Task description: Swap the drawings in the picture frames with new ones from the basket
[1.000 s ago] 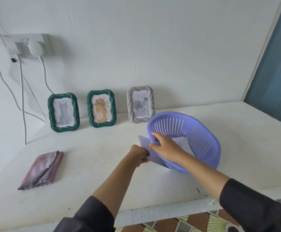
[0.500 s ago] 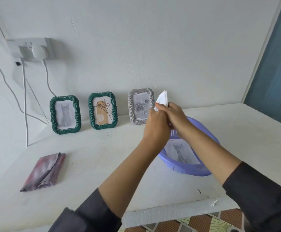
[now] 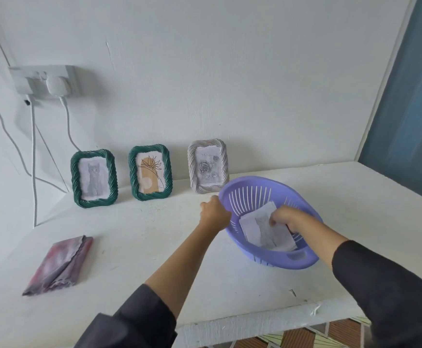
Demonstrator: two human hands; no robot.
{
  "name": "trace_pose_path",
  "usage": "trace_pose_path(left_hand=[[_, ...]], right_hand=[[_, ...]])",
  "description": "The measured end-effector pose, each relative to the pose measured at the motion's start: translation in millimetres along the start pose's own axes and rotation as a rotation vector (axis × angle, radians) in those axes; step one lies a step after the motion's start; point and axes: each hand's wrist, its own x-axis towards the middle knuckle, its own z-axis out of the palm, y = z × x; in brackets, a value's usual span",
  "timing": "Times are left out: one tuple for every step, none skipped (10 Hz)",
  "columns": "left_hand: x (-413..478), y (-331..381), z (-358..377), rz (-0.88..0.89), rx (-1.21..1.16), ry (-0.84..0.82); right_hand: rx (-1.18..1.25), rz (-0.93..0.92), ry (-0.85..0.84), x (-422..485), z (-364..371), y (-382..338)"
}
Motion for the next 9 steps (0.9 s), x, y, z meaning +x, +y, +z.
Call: trace_pose_path(left_hand=[[2.7,-1.1,-1.0,0.012,-0.042,-0.033],[4.8,-1.5,-1.0,0.006,-0.087,-0.036],[3.1,-0.9,-2.3,0.003,-0.119,-0.04],[4.8,-3.8,-1.8,0.009,-0.165,-0.039],[5.7,-4.6,-0.2,0.007,-0.189,-0.038],[8.7,-7.3,0.8,0.0,-0.188,-0.024],[9.9,-7.4,0.1,0.02,-0.182,-0.051],[12.9,-8.5,-2.8,0.011,-0.129,-0.086],[13.2,-8.1,-18.0,0.049,-0.009,-0.062]], right_hand=[[-0.287,-0.031,0.074,-12.2,-1.0,-9.8],[-0.339,-0.012,0.038,-12.9,4.1,-11.1],[-0.372,0.015,-0.026,-11.7,16.5,-9.3],[-0.391,0.004,-0.032,-10.2,23.3,-13.4],[-0.392,-0.004,-0.041,-16.7,19.5,-17.5],[-0.433,-0.052,-0.059,-30.2,11.0,-18.2],[-0.49,-0.087,-0.065,-24.7,11.6,-17.5],[-0.486,-0.122,0.051,-9.8,14.4,-17.4],[-0.455,-0.246,0.196,-4.3,10.8,-28.8]])
